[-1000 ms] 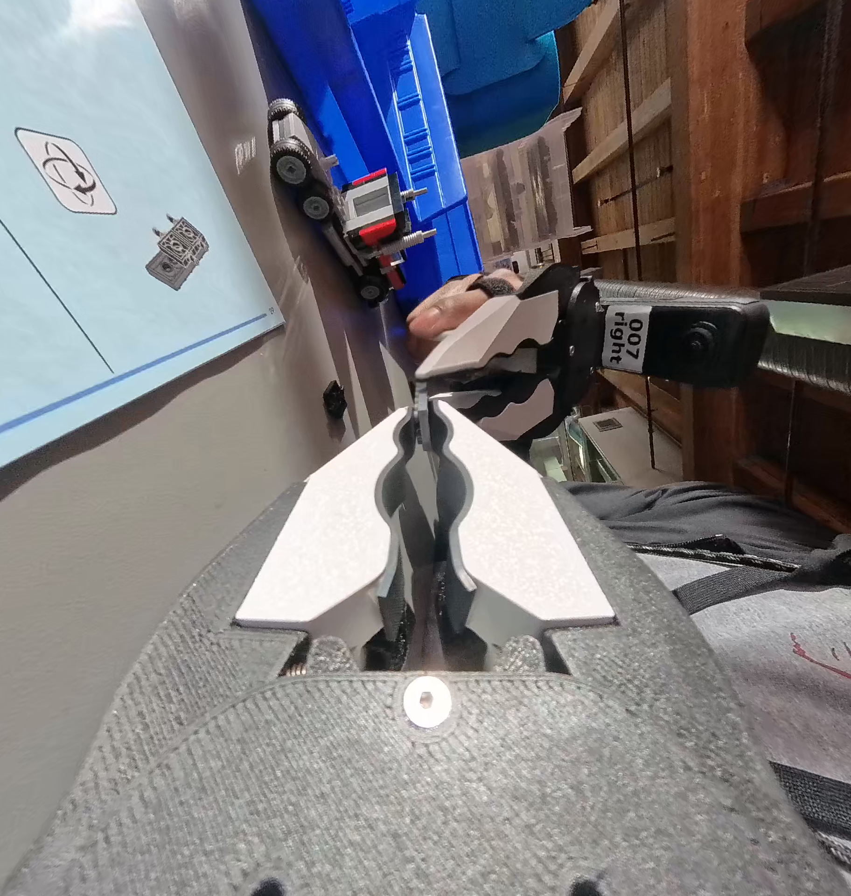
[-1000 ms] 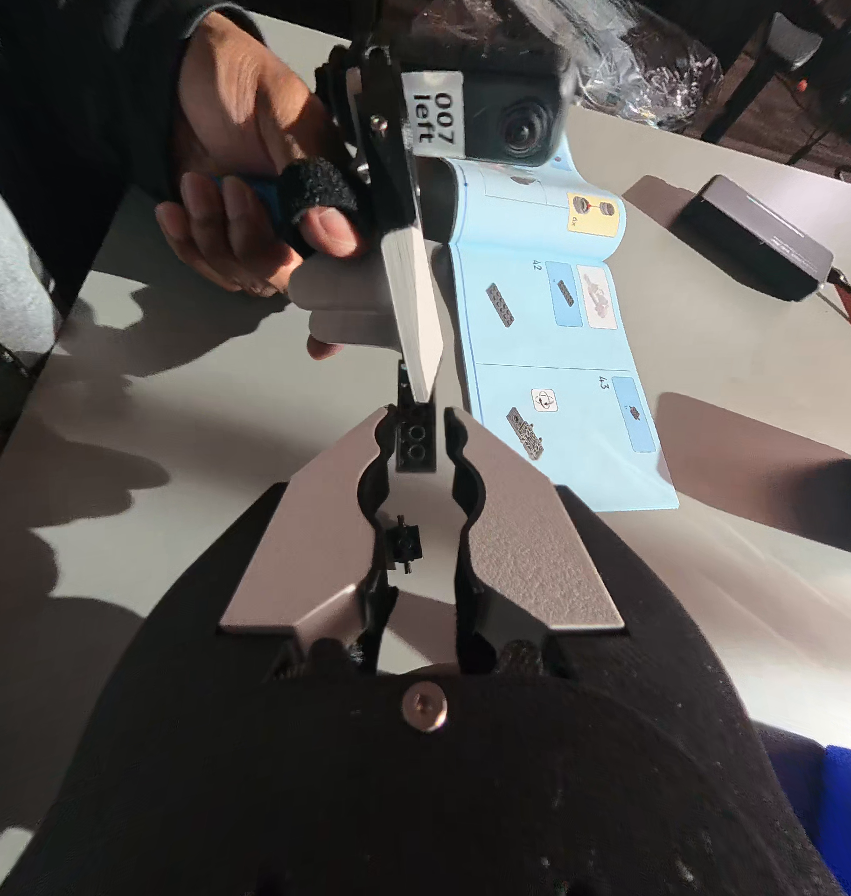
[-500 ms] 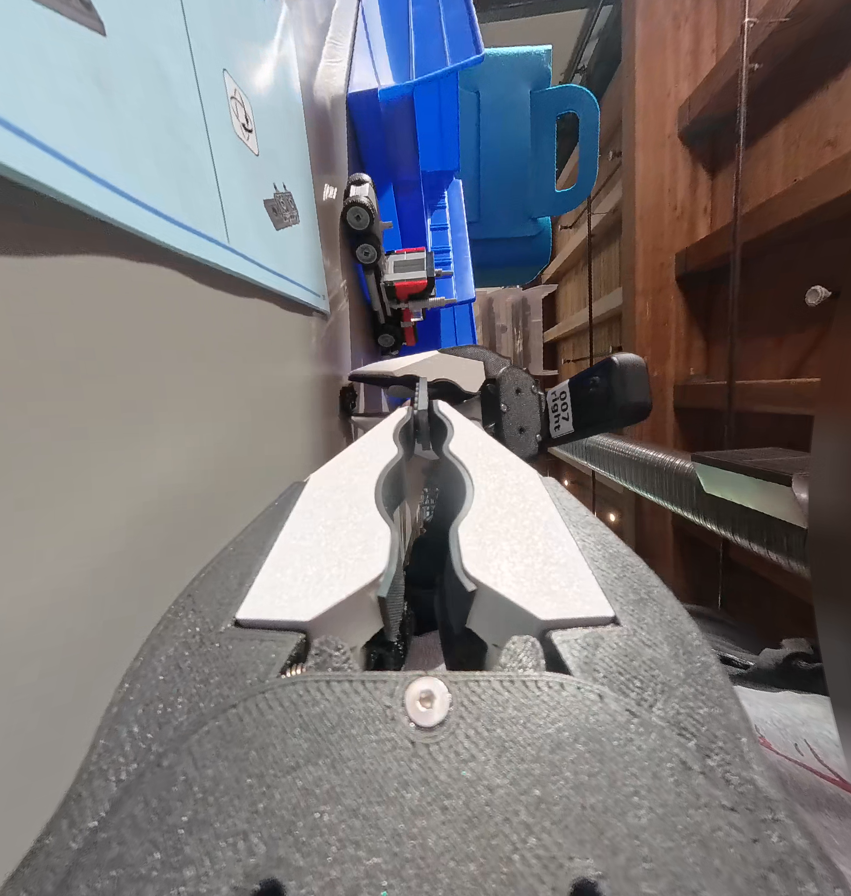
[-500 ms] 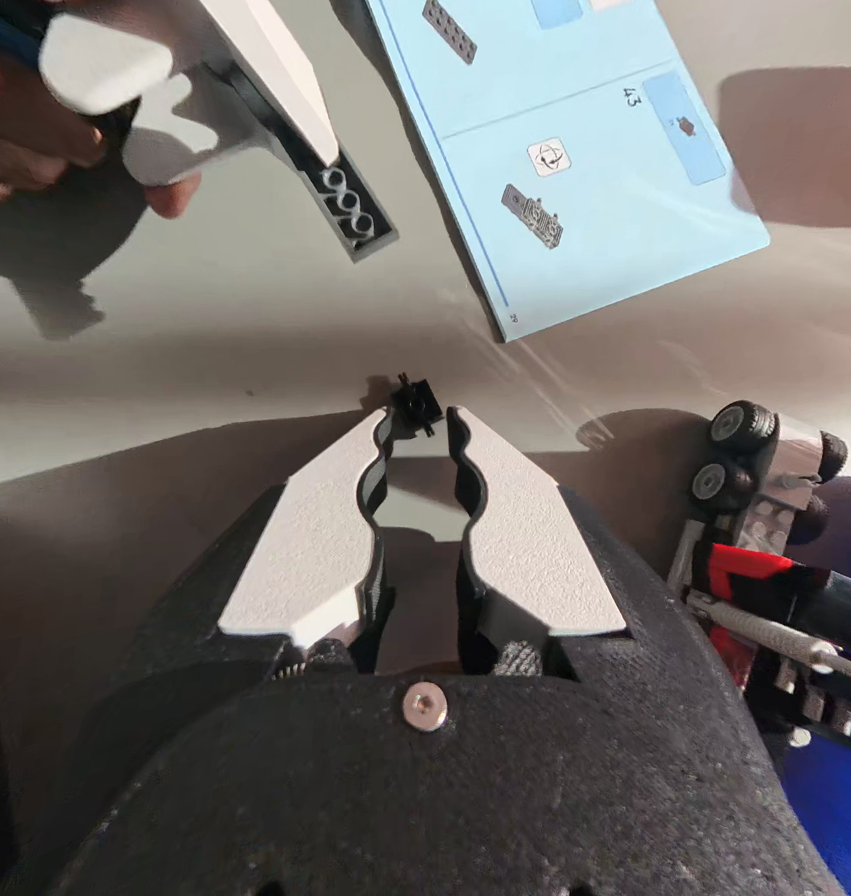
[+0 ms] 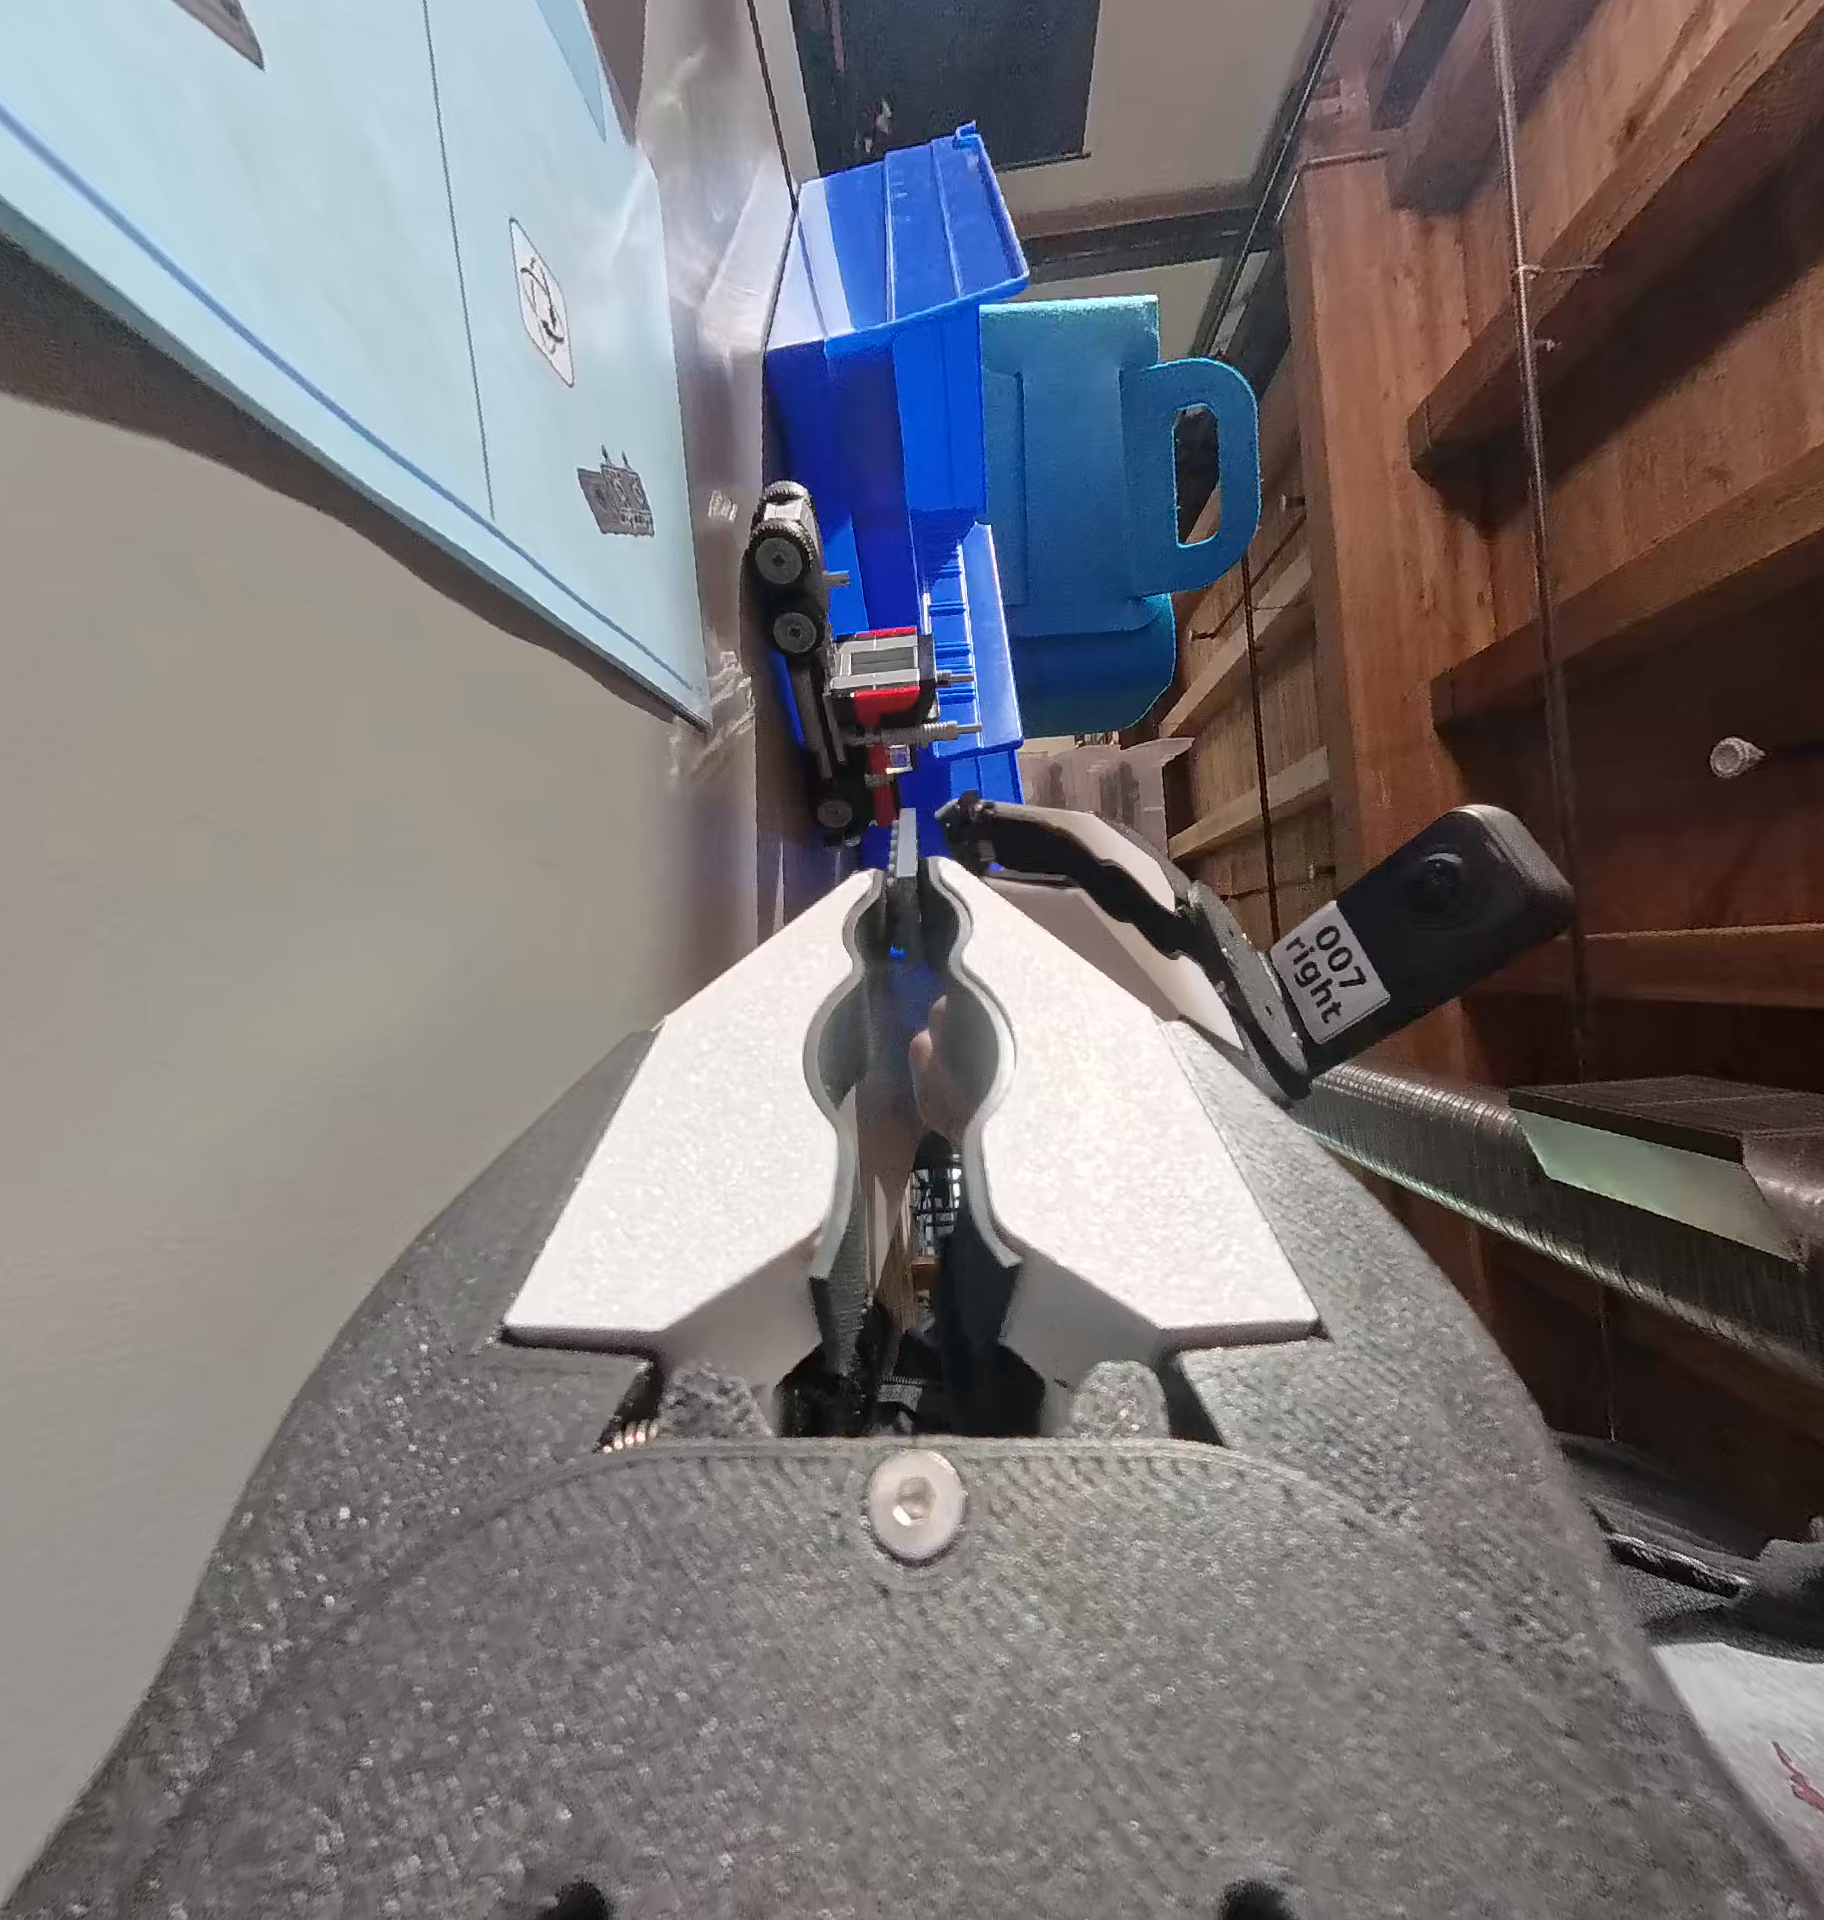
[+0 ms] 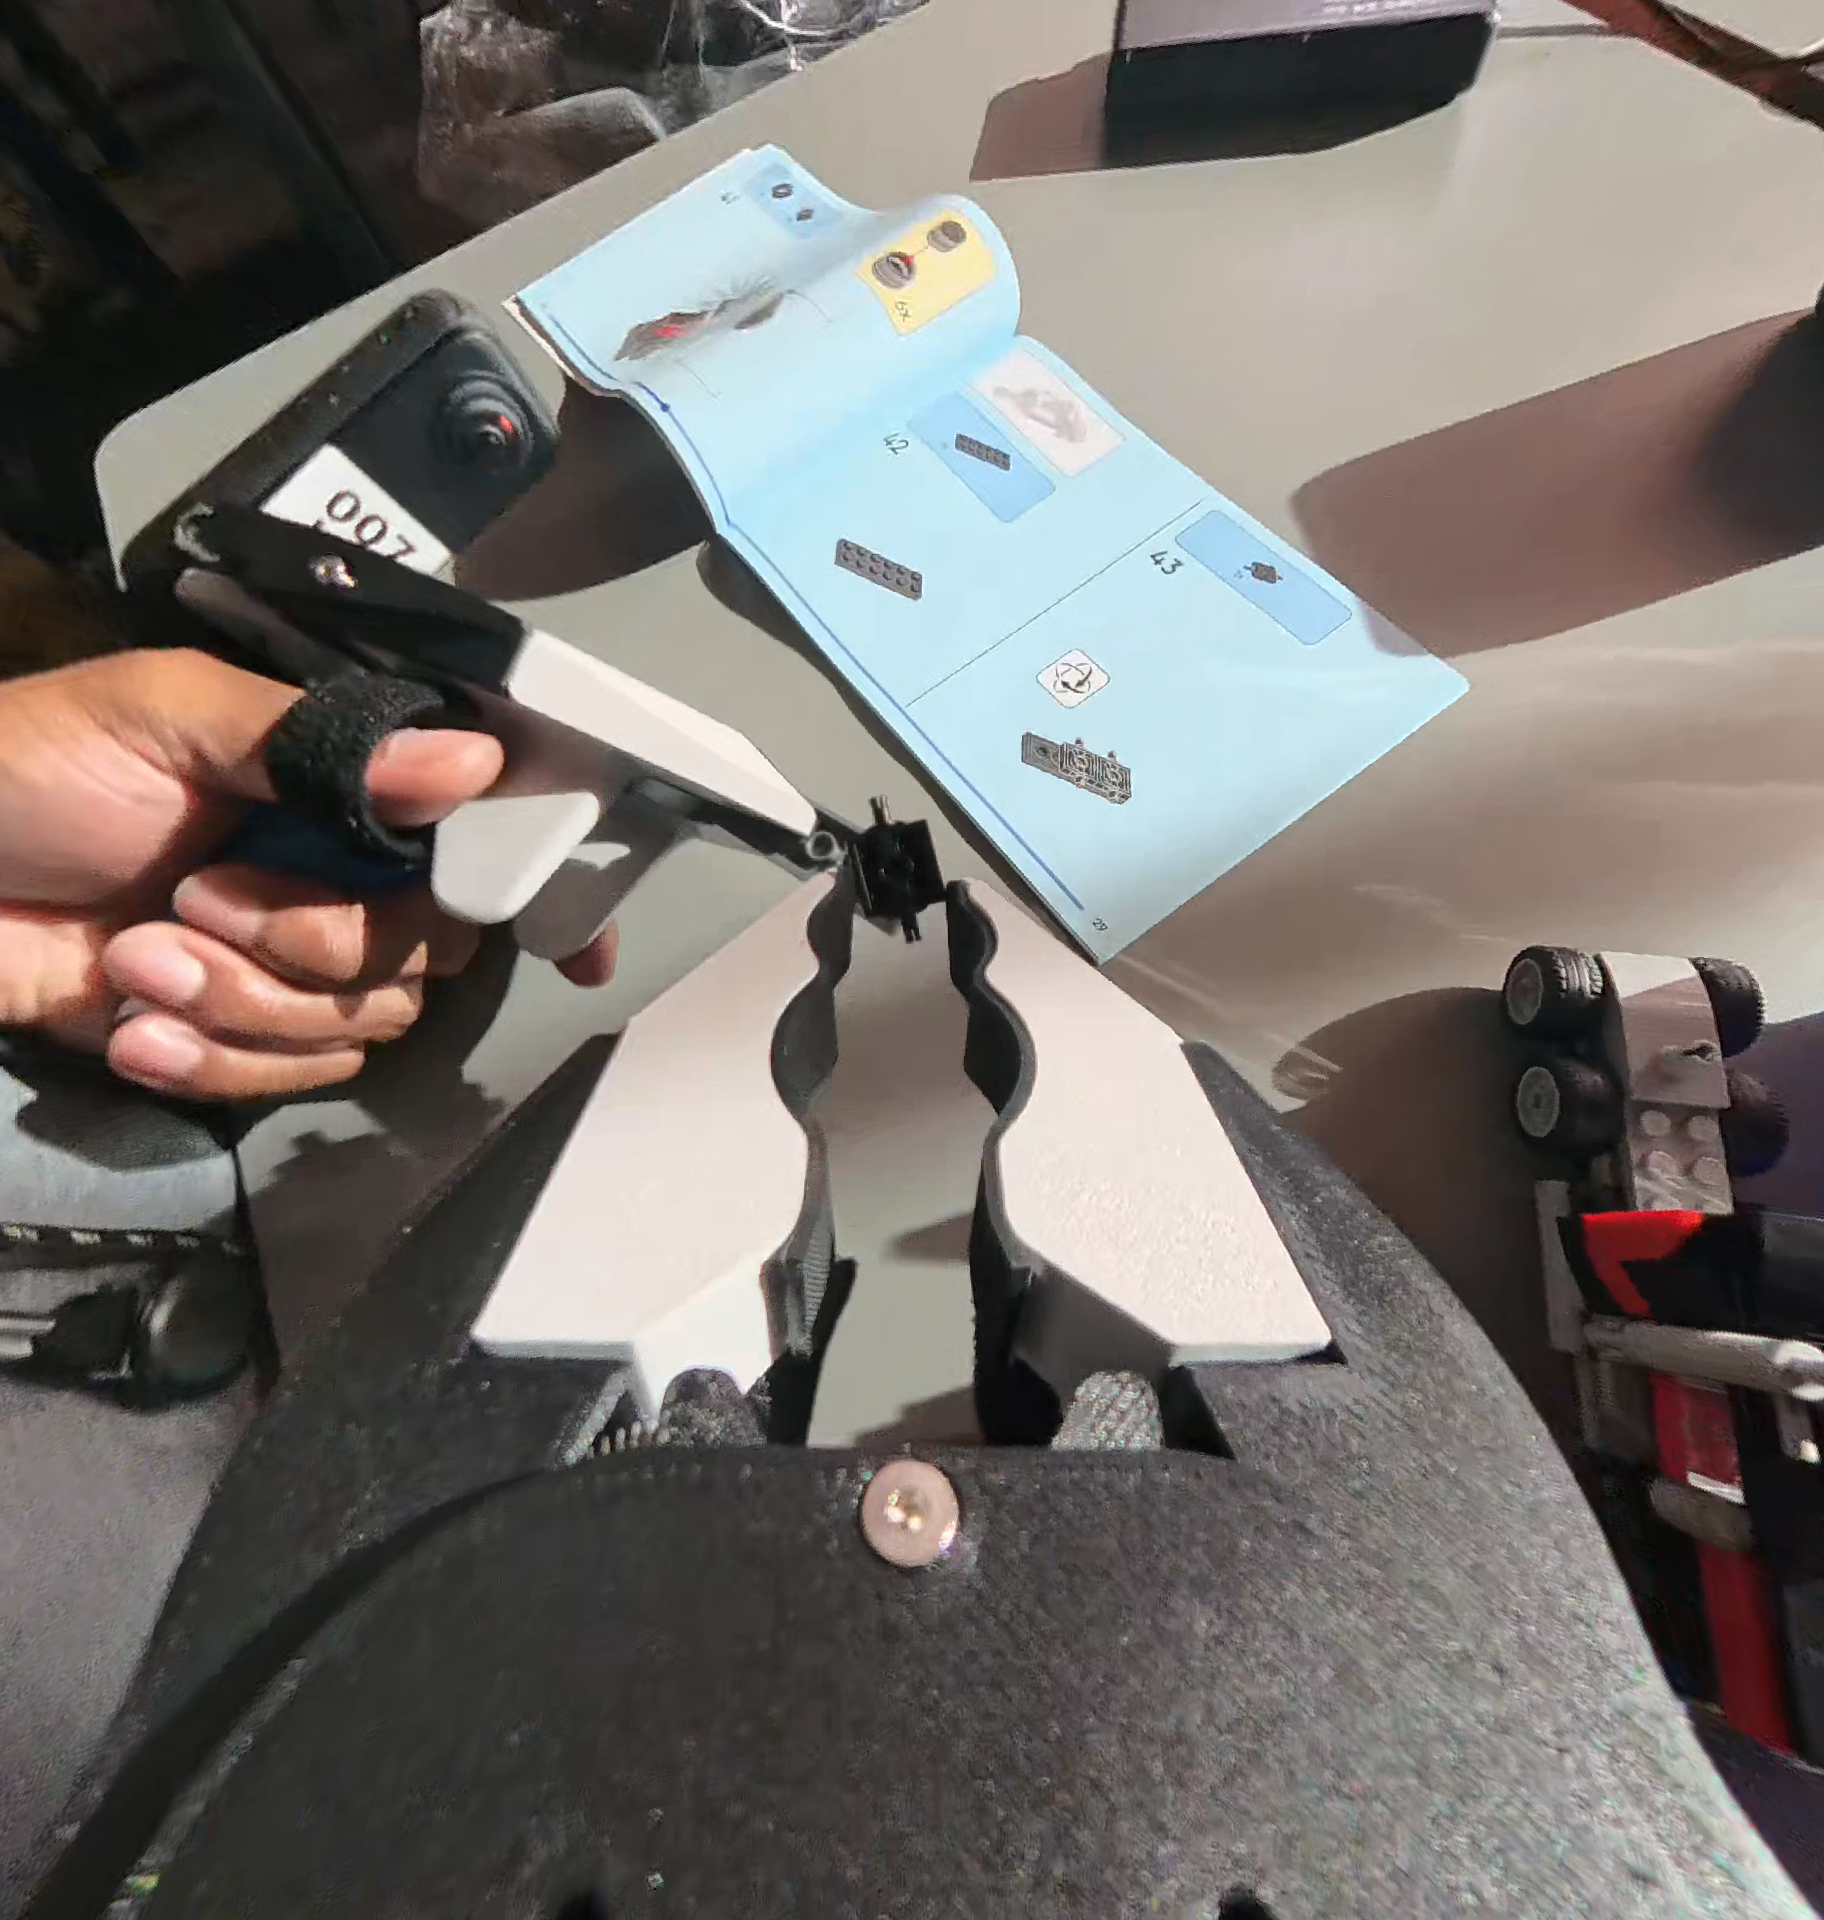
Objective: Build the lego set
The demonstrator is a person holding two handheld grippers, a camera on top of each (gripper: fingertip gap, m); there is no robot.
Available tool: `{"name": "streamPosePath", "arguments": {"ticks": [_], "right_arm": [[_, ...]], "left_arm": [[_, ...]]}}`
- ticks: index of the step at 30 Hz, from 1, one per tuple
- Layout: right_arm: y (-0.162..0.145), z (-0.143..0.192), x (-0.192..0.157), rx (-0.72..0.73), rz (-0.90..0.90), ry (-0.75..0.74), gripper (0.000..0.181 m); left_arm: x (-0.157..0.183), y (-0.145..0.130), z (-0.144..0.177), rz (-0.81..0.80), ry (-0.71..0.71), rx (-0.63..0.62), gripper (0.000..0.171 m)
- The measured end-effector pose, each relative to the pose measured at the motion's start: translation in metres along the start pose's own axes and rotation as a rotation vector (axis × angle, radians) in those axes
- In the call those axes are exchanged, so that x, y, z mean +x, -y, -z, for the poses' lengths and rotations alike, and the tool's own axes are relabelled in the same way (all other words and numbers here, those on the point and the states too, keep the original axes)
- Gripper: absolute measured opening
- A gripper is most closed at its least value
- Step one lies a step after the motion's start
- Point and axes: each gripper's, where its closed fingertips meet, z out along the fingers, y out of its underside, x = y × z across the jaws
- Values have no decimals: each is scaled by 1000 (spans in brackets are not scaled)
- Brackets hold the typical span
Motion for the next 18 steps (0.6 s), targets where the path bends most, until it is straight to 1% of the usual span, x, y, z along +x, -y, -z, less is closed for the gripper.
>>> {"name": "streamPosePath", "arguments": {"ticks": [4,9,12,18], "right_arm": [[-1,-8,-2,-13,-32,-65,20],[-1,-10,-1,-16,-60,-115,20],[-2,-11,-2,-21,-62,-130,21],[-2,-11,-6,-25,-50,-131,30]], "left_arm": [[0,0,-2,1,2,23,6],[-1,3,0,5,6,42,6],[-1,2,0,2,2,41,6],[0,3,0,3,-2,44,6]]}}
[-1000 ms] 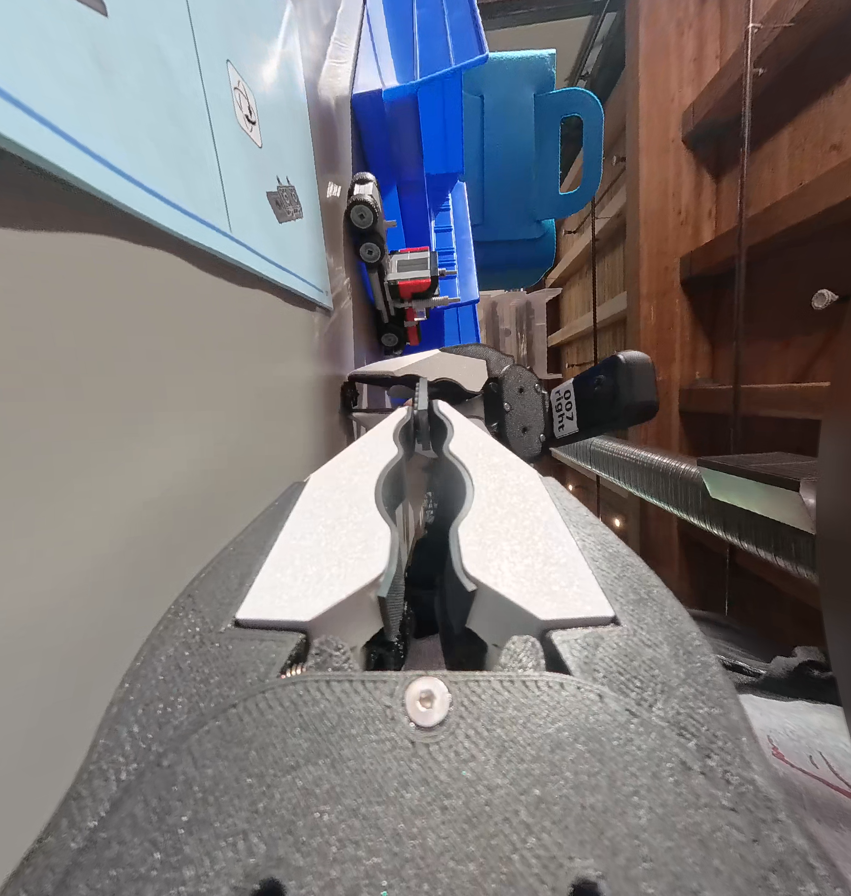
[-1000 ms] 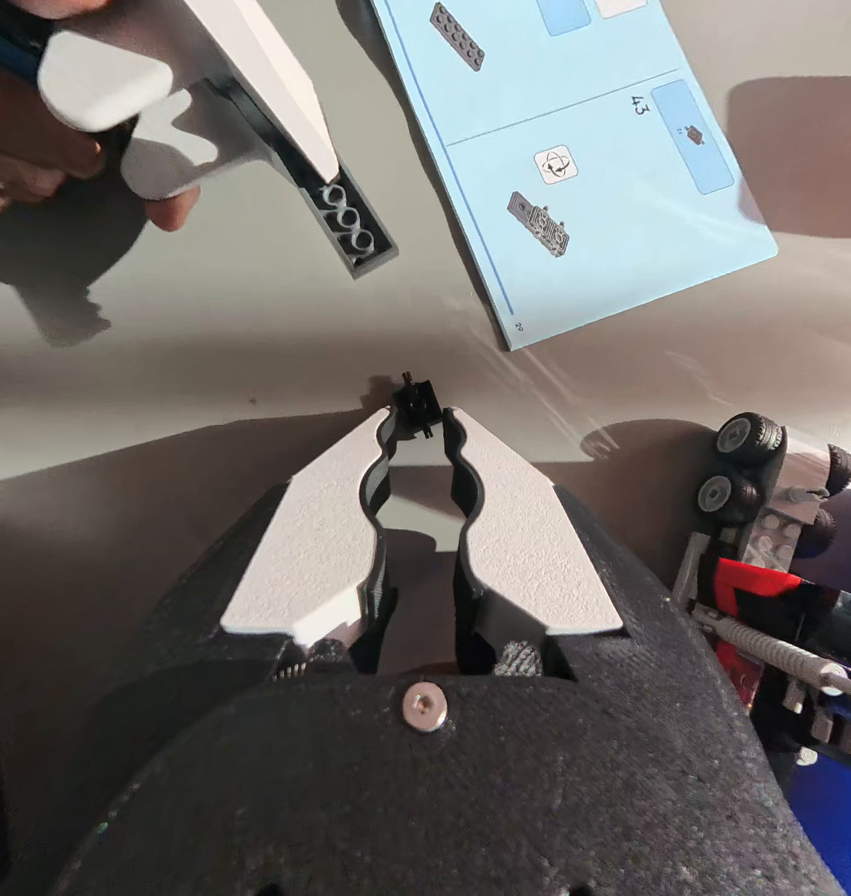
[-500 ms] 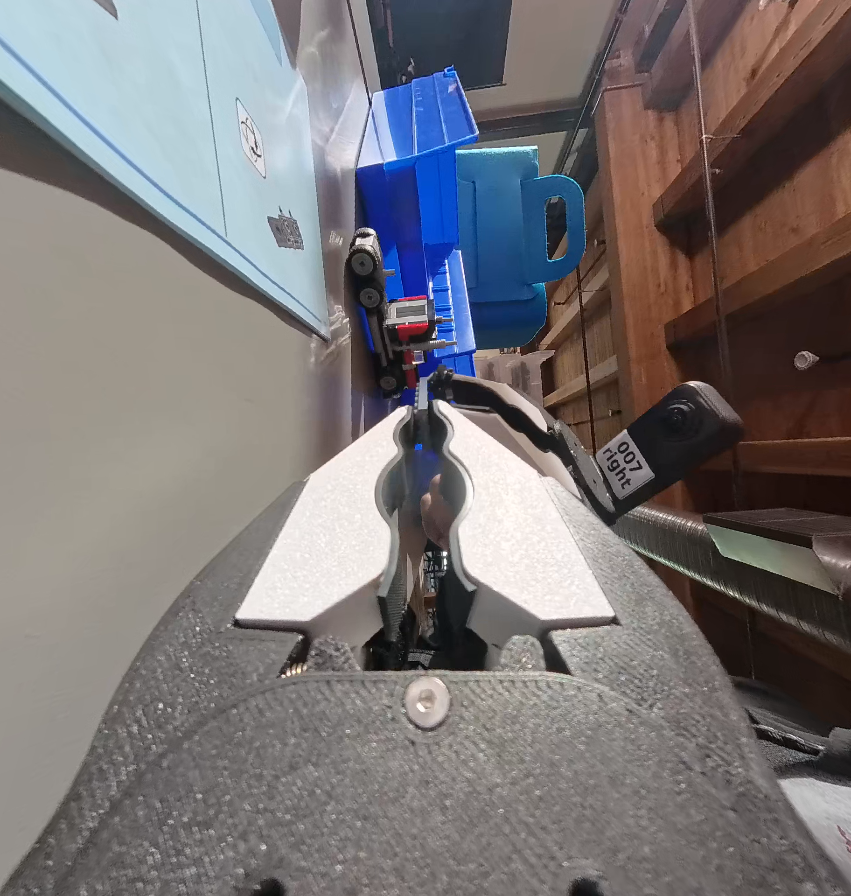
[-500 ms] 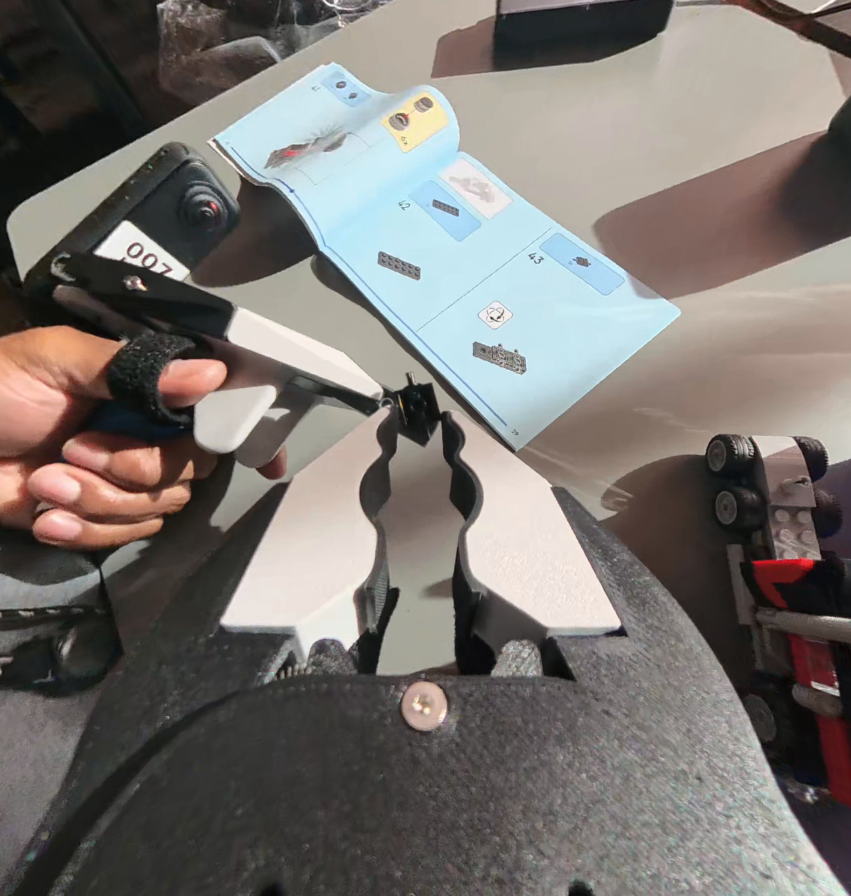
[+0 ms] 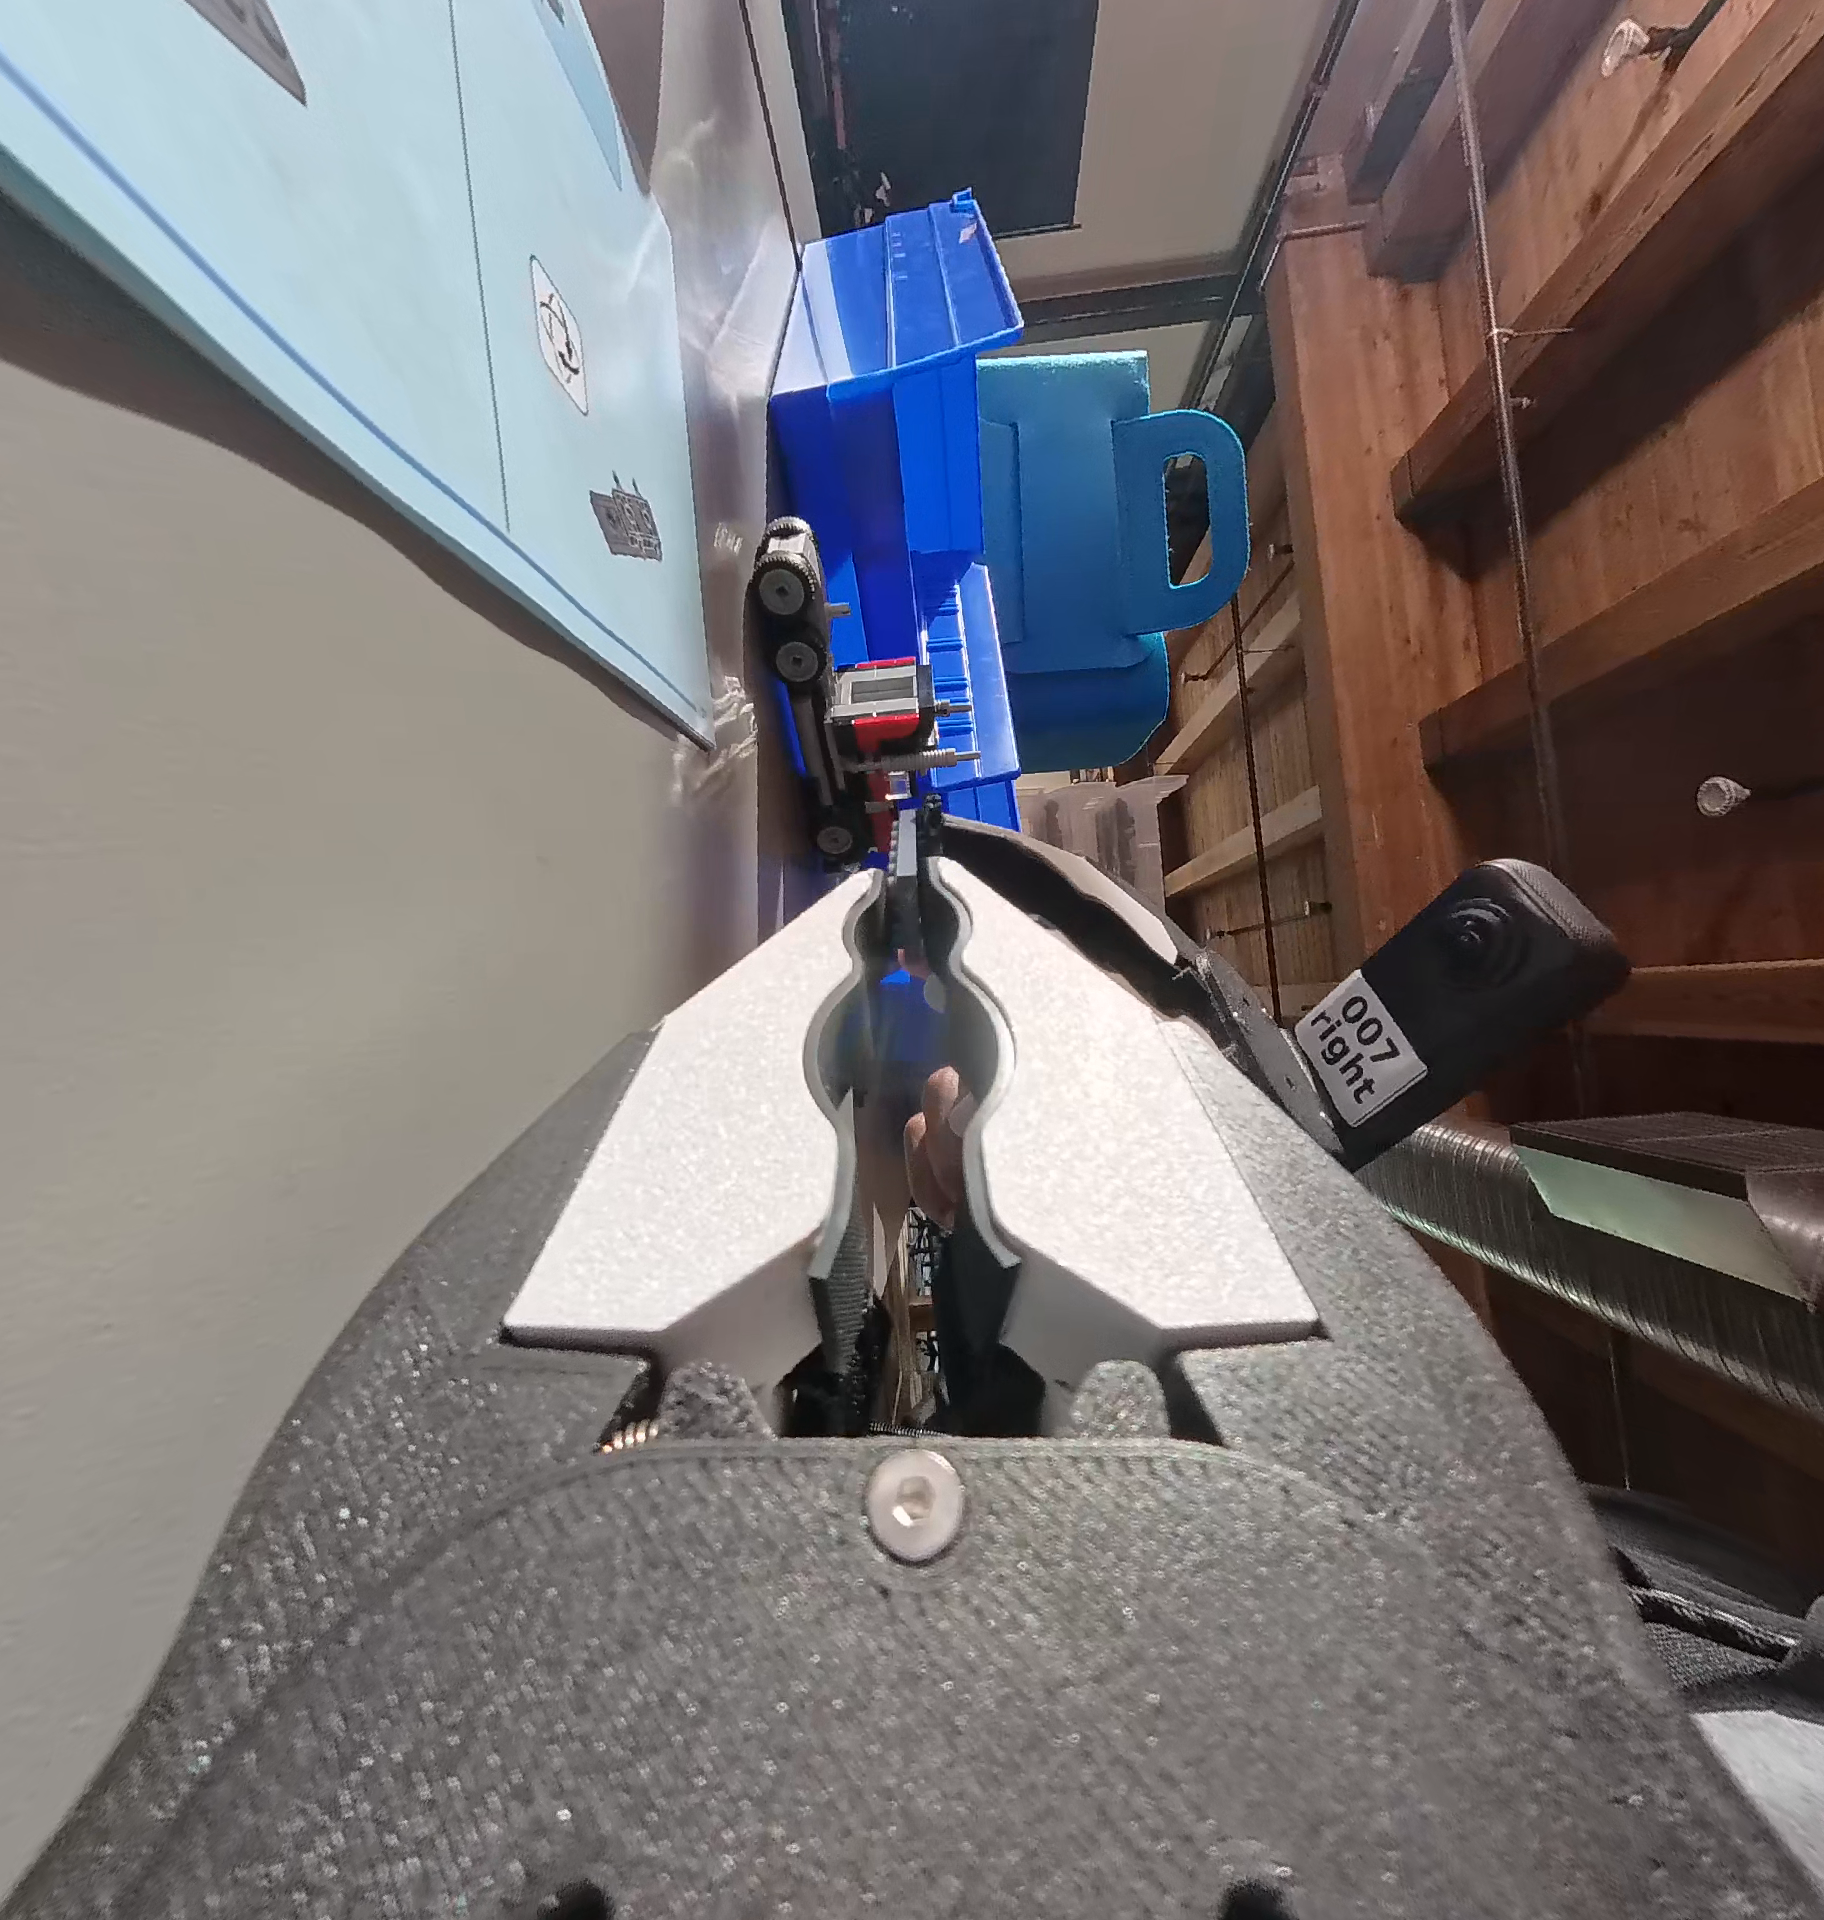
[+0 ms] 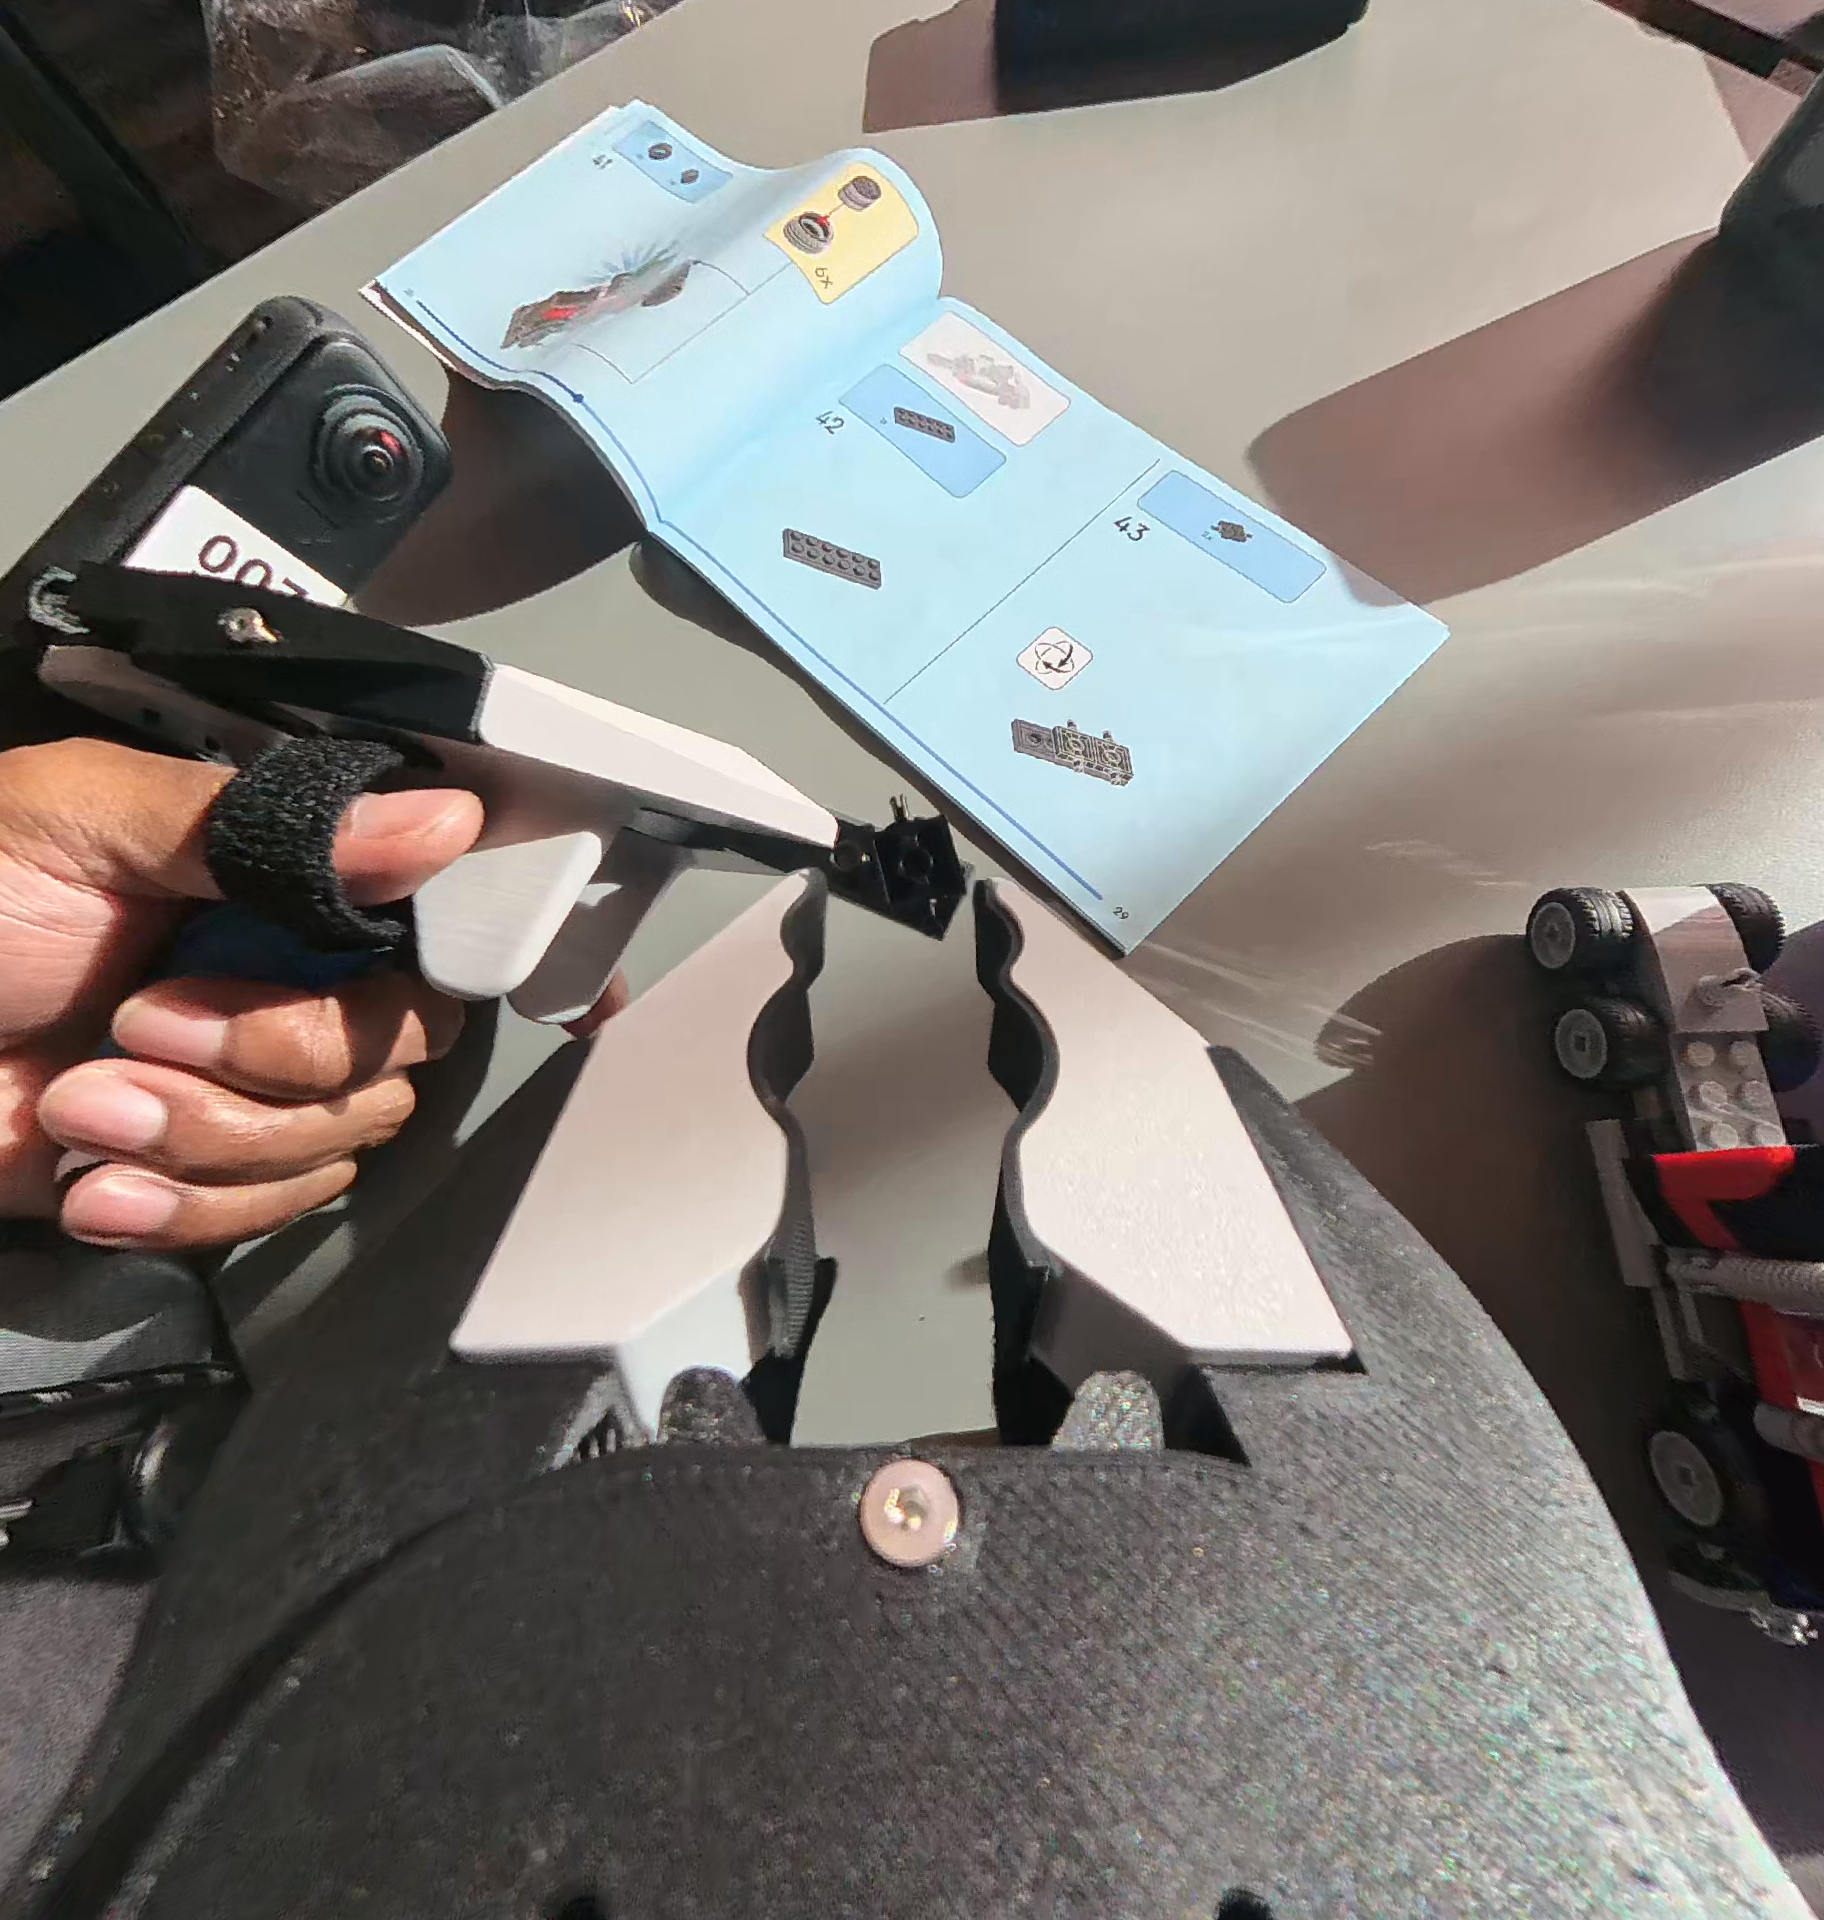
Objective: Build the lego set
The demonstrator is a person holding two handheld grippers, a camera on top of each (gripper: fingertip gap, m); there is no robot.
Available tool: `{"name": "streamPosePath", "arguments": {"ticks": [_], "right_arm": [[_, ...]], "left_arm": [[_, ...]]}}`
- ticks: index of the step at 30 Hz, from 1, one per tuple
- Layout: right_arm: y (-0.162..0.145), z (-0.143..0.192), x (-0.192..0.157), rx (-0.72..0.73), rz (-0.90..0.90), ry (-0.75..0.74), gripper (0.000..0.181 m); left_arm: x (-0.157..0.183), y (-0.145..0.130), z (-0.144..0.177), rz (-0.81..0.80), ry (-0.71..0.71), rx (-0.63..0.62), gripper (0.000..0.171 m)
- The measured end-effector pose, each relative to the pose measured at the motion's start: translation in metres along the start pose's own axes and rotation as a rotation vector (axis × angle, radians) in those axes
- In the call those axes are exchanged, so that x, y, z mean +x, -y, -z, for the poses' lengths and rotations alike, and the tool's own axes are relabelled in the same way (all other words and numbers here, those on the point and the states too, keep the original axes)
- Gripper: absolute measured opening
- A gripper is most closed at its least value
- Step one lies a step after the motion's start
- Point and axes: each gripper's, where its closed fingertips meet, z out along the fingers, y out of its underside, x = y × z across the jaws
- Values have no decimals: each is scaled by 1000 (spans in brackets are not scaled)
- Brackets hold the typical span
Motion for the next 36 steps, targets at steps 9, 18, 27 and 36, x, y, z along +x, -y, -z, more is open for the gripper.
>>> {"name": "streamPosePath", "arguments": {"ticks": [9,18,27,36], "right_arm": [[-3,5,-6,14,22,24,31],[-7,7,-11,6,34,52,31],[6,22,-2,110,80,213,34],[7,37,-13,140,418,529,52]], "left_arm": [[-1,1,1,9,-1,7,6],[-2,3,1,5,10,20,6],[1,1,0,11,-11,0,6],[12,-13,3,34,-87,-174,6]]}}
